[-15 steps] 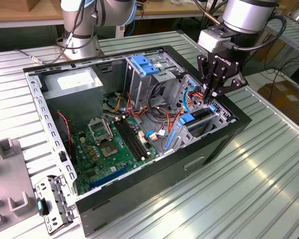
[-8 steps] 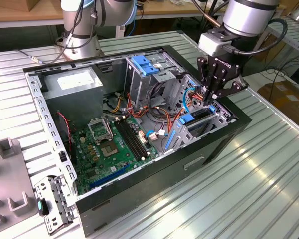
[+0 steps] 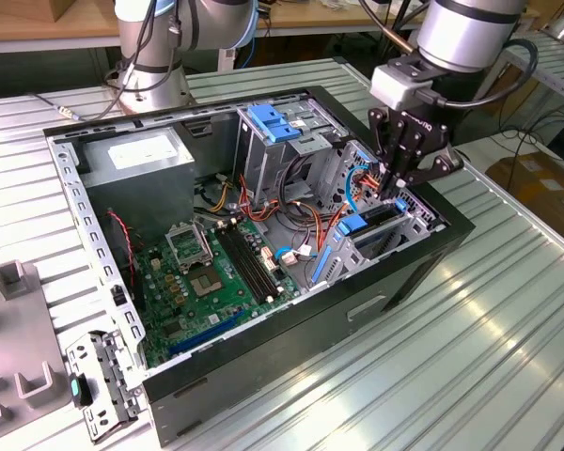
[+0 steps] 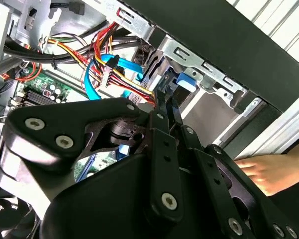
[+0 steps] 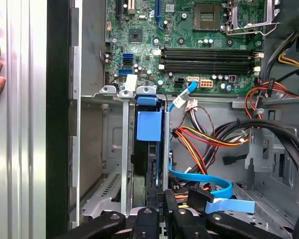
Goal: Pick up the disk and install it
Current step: 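Insert the first disk wire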
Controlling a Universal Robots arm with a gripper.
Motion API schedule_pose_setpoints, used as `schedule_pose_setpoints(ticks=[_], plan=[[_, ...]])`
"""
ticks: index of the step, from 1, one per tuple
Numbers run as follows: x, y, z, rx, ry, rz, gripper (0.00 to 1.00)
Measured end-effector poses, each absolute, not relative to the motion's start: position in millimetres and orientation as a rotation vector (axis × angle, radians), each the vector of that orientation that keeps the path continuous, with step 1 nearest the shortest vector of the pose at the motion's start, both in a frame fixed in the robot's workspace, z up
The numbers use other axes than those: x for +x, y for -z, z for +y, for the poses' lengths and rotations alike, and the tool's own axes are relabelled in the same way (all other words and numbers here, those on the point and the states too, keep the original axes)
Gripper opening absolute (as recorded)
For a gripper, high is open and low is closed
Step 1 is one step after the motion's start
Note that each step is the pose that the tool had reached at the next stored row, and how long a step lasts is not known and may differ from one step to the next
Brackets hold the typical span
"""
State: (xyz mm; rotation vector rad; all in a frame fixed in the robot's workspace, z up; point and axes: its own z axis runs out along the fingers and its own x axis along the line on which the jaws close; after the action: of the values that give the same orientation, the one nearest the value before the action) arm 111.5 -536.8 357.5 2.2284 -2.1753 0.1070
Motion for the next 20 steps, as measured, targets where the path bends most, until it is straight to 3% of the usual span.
schedule_pose_setpoints(ticks=[20], plan=[[107, -351, -547, 2.228, -0.069, -2.212, 0.17]])
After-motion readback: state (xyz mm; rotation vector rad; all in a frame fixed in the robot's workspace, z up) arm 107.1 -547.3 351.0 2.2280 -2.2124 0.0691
